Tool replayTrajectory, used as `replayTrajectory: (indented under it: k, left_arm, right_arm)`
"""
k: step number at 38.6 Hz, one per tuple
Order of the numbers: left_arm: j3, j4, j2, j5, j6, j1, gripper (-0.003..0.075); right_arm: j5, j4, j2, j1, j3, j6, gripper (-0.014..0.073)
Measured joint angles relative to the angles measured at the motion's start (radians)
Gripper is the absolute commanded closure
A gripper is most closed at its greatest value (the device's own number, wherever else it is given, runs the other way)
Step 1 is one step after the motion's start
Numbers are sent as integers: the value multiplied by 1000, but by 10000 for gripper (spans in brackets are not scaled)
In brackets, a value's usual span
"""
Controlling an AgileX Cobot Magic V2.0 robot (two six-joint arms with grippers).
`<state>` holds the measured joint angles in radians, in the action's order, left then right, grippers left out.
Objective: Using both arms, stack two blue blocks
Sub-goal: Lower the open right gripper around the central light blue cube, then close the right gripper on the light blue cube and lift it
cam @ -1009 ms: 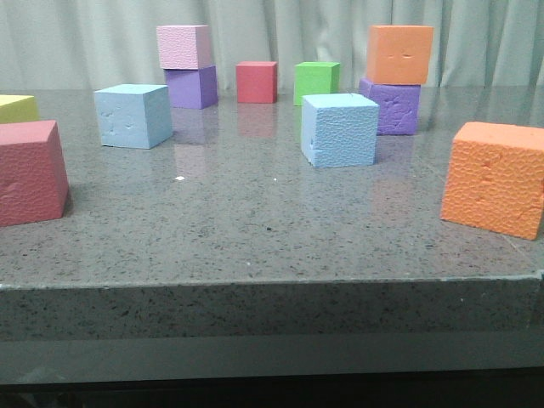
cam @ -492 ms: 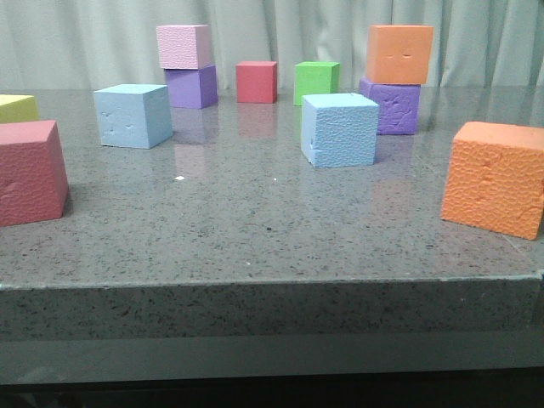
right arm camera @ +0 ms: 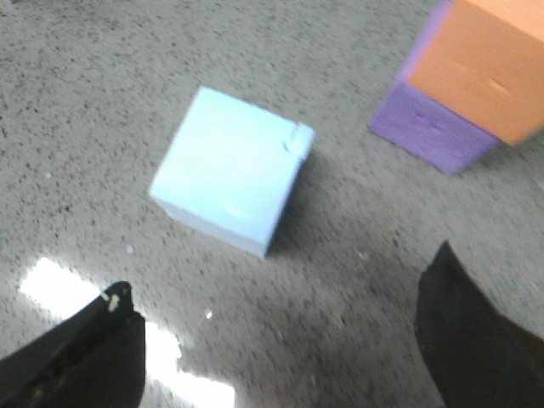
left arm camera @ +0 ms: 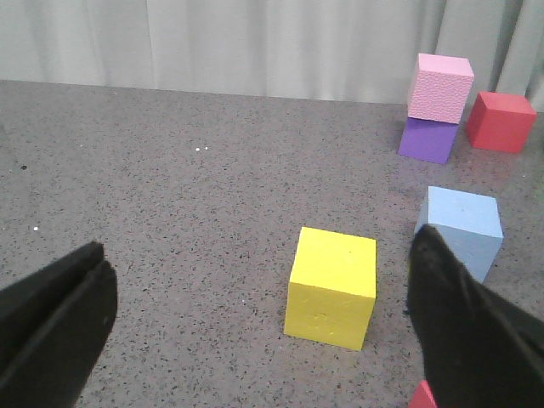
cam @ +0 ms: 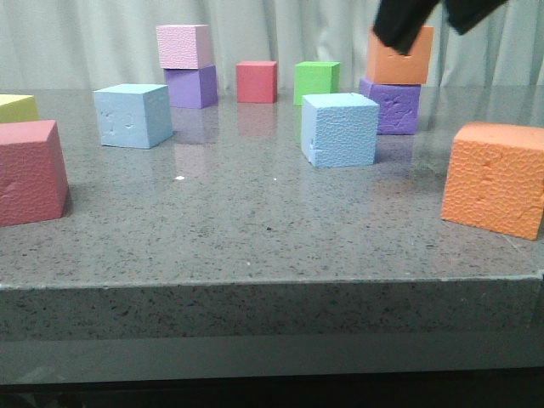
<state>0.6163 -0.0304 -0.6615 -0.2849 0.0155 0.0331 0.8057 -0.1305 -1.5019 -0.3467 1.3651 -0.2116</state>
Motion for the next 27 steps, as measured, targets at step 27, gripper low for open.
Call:
replayTrajectory:
  k: [27]
  left_arm:
    - [0,0,0,0,0,0,48]
  right_arm:
    - [60,-111,-301,-23,213,123,-48]
